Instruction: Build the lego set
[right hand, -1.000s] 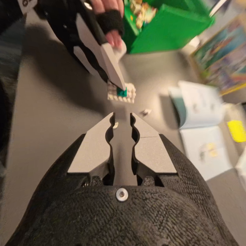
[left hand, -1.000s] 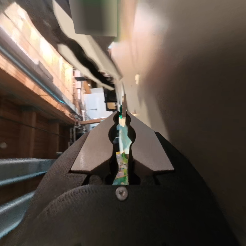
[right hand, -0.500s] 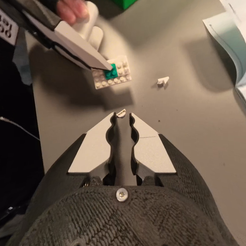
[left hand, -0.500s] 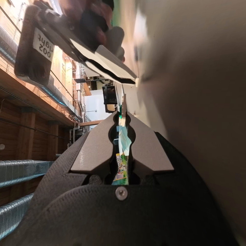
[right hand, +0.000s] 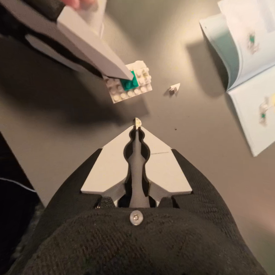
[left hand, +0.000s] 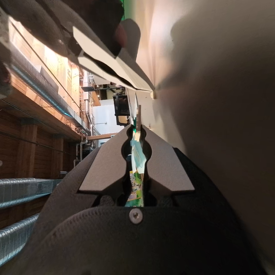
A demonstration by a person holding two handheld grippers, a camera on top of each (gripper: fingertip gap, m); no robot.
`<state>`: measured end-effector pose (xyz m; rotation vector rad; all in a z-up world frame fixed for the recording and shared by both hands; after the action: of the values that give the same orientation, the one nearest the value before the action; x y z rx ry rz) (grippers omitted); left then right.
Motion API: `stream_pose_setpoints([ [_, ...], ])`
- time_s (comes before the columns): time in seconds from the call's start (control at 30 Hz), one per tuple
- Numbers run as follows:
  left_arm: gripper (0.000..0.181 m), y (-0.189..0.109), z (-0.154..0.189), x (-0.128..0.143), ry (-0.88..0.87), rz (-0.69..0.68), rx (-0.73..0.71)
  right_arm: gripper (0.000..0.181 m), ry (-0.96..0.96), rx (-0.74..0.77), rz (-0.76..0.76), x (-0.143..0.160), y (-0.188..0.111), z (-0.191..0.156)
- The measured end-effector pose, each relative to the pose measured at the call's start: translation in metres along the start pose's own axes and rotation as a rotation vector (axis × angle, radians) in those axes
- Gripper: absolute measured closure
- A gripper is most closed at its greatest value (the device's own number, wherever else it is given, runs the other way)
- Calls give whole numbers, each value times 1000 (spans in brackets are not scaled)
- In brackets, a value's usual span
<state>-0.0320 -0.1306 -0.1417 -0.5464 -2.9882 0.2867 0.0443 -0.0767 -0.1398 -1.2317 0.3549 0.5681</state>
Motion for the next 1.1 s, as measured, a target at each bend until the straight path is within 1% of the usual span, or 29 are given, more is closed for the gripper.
stream_pose_setpoints([
  [0.13,174,0,0,-1,4,2,-3,180,-277,119,-79,0,0,9],
  [0.17,174,0,0,-1,7,2,-4,180,-377,165,-92,0,0,13],
  [0.23,174,1,0,-1,10,2,-4,180,-663,328,-145,0,-3,28],
  [0.3,174,1,0,-2,11,3,-4,180,-1008,473,-225,-1,-6,37],
  [0.33,174,1,0,-2,12,4,-4,180,-1186,524,-258,-1,-6,38],
  [0.37,174,1,0,-3,12,5,-4,180,-1344,544,-293,1,-5,37],
  [0.4,174,1,0,-3,13,7,-4,180,-1467,539,-318,4,-4,34],
  [0.47,174,1,1,-4,13,8,-4,180,-1634,488,-343,11,0,27],
  [0.6,174,2,1,-4,13,8,-3,181,-1836,402,-345,17,-1,14],
  [0.67,174,2,1,-4,12,9,-1,181,-1928,331,-324,19,-4,7],
  [0.73,174,2,1,-4,11,9,0,181,-2036,301,-281,18,-6,0],
  [0.77,174,2,1,-4,9,9,2,181,-2064,295,-268,16,-6,-2],
  [0.83,174,2,1,-4,9,8,3,181,-2052,276,-233,13,-7,-7],
  [0.93,174,3,1,-4,9,7,5,174,-1938,199,-162,9,-12,-13],
  [1.0,174,3,1,-4,9,8,6,165,-1770,153,-123,6,-15,-14],
  [1.03,174,3,1,-4,9,8,6,164,-1638,121,-87,4,-17,-14],
  [1.1,174,3,1,-4,10,9,7,164,-1294,18,-40,0,-19,-9],
])
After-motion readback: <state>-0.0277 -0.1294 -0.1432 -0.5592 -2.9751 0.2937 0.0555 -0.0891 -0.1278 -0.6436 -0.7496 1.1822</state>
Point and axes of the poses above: each gripper's, where its closed fingertips meet, y out along the fingers, x out of its underside, z = x × y across the jaws, the point moved 5 cm from there along -y, back along the fingers, and after that the axes turned 3 degrees about x, right-handed, at the moved point
